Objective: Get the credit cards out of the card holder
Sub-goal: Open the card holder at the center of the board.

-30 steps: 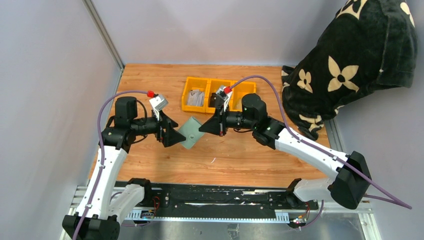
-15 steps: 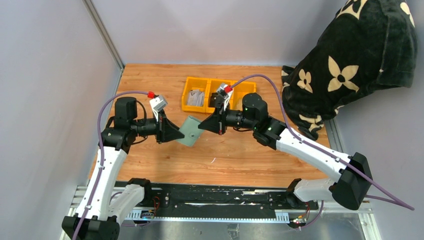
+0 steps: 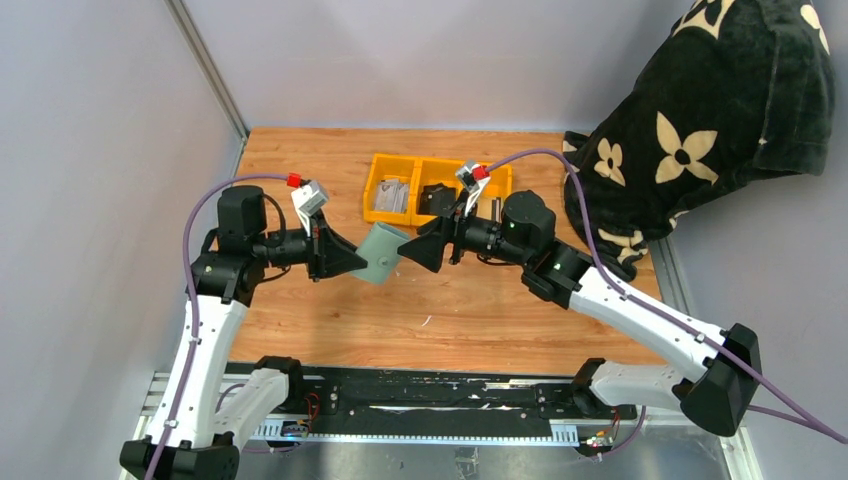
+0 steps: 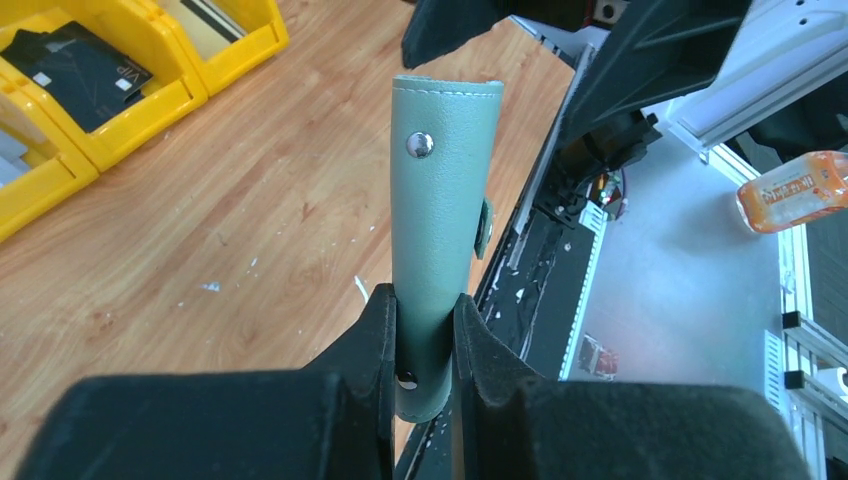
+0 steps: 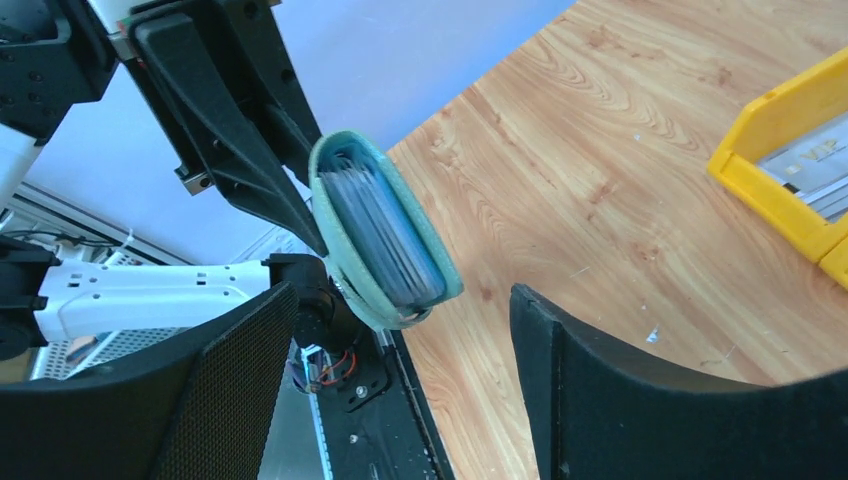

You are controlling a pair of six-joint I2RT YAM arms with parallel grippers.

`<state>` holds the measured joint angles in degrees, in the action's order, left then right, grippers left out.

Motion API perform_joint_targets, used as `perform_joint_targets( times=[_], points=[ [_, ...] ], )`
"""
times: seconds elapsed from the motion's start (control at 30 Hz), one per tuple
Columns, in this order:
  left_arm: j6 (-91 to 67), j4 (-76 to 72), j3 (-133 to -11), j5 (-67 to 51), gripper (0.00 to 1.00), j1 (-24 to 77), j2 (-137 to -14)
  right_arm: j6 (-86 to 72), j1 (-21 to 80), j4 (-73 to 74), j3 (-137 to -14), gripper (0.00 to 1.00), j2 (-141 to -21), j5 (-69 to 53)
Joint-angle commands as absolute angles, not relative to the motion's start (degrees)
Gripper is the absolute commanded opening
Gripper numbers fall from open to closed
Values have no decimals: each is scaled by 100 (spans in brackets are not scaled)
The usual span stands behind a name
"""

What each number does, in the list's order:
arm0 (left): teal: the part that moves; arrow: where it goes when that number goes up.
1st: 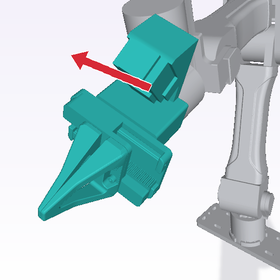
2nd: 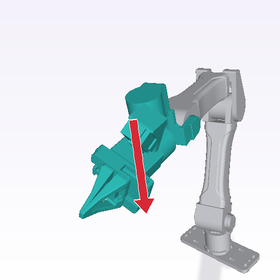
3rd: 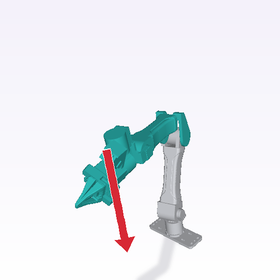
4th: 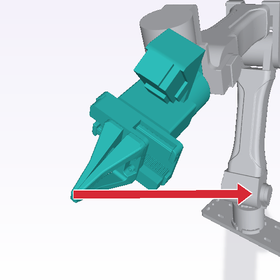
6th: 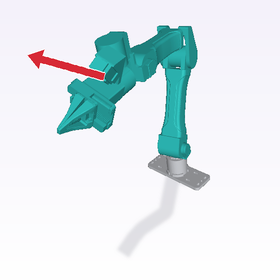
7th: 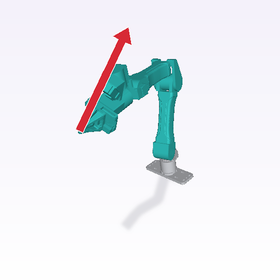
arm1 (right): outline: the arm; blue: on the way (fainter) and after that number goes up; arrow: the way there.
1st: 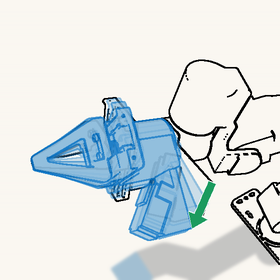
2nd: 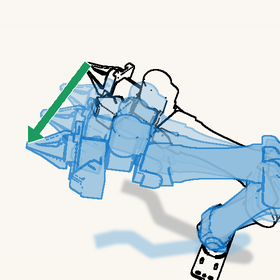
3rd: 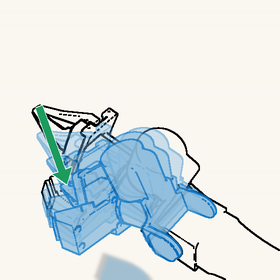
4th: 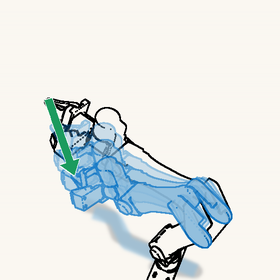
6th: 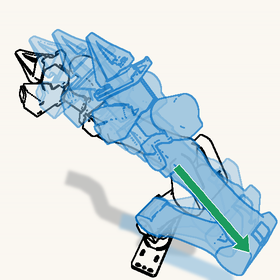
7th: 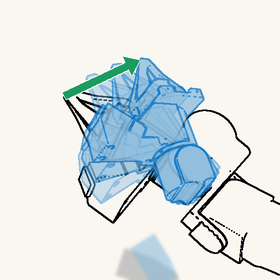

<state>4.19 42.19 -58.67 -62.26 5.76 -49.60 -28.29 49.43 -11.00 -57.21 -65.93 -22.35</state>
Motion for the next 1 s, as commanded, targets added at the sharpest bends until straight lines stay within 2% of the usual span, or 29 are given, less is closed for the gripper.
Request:
perform_joint_targets(
  times=[0.0,0.2,0.33,0.4,0.57,0.67,0.7,0.73,0.77,0.83,0.87,0.97],
  points=[
    [168,4157,-6119,-6555,0,606,-4856,-3365,5010,-1272,-5620,82,-6697,-2367],
    [48,4157,-6199,-6632,0,606,-4768,-4012,5010,-2216,-5515,82,-6846,-2840],
    [35,4162,-6253,-6658,0,606,-4759,-4595,5012,-3006,-5518,75,-7033,-3283],
    [32,4163,-6295,-6636,0,607,-4753,-4813,5018,-3192,-5578,66,-7137,-3453],
    [-247,4089,-6354,-6524,0,606,-4763,-5042,5019,-3192,-5665,32,-7171,-3577],
    [-562,3824,-6312,-6355,3,607,-4736,-5024,5023,-3098,-5684,21,-7108,-3560],
    [-731,3668,-6252,-6292,10,607,-4725,-5001,5019,-3076,-5702,15,-7082,-3537],
    [-941,3424,-6170,-6231,28,606,-4681,-4981,5020,-3052,-5722,8,-7046,-3503],
    [-1184,3235,-6078,-6196,52,606,-4642,-4936,5019,-3005,-5759,4,-7022,-3467],
    [-1595,2884,-5858,-6196,85,606,-4539,-4776,5019,-2886,-5848,0,-6935,-3410],
    [-1887,2643,-5721,-6195,94,606,-4488,-4658,5019,-2856,-5887,0,-6896,-3372],
    [-2568,1970,-5327,-6154,97,606,-4294,-4416,5019,-2874,-5929,0,-6730,-3208]
  ],
)
